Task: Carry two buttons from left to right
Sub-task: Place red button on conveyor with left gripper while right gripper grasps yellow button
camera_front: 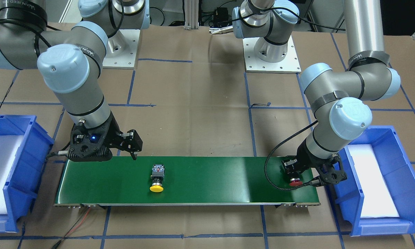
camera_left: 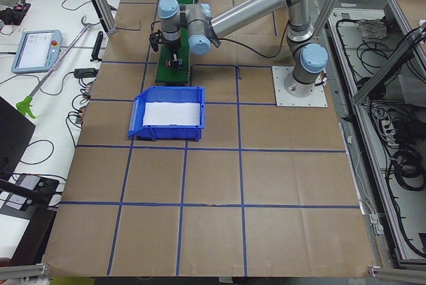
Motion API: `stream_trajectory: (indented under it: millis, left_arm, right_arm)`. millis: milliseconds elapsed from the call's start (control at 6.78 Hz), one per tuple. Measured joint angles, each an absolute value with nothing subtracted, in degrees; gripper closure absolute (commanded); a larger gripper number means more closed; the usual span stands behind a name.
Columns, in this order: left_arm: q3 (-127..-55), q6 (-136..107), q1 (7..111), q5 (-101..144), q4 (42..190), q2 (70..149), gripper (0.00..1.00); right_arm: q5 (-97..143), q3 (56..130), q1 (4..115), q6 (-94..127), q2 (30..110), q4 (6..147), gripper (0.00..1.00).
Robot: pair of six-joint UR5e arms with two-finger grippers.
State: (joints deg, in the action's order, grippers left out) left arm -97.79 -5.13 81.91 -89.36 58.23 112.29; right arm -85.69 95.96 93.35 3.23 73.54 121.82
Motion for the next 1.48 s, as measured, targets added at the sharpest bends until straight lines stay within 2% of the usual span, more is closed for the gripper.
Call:
stream_trajectory:
  millis: [590,1033,1475]
  left_arm:
    - [-96.0,-5.1,81.8,-89.5,60.3,110.0,0.0]
    - [-91.0,-5.1,82.3,-89.8,78.0,101.8,0.0]
    - [-92.5,-5.5,86.3,-90.0,87.6,91.3,0.0]
  right_arm:
    - [-85.2,95.0,93.2,3.7,70.1,122.0,0.0]
    - [-85.1,94.9,93.2,3.7,68.5,122.0,0.0]
    - [-85.1,94.3,93.2,3.7,67.6,122.1,0.0]
